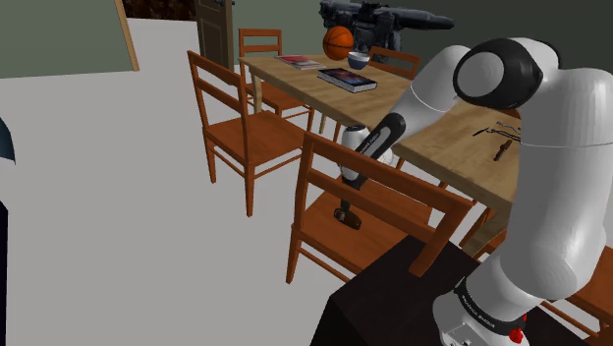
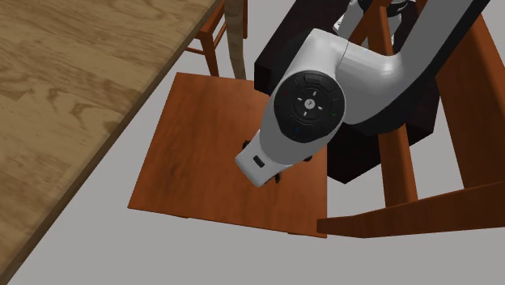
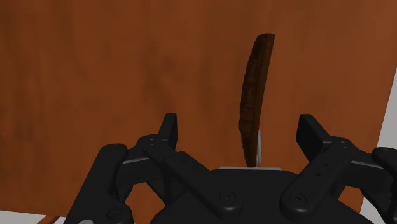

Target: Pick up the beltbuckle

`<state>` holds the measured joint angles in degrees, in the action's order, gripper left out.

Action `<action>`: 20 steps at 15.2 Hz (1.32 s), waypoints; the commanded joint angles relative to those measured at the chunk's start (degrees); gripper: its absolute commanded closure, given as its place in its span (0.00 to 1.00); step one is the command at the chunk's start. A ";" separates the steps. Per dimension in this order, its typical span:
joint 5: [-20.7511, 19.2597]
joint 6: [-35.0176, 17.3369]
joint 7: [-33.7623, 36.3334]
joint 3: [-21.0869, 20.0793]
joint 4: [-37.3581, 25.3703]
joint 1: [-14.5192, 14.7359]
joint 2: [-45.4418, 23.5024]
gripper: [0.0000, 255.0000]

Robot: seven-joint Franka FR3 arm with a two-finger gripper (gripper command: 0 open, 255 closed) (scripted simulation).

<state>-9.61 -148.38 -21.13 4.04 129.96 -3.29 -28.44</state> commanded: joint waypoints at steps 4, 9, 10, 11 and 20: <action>-0.24 -2.37 0.62 -0.48 -1.42 0.79 -4.87 0.00; -0.28 -2.95 0.63 -0.39 -1.74 0.77 -5.75 1.00; -0.18 -2.48 0.61 -0.48 -2.27 0.78 -5.81 1.00; -0.18 -2.49 0.54 -0.47 -2.43 0.72 -5.99 1.00; 0.06 -1.63 0.33 -0.30 -1.01 1.01 -3.71 1.00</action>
<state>-9.38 -150.50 -20.58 4.59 128.25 -2.91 -32.96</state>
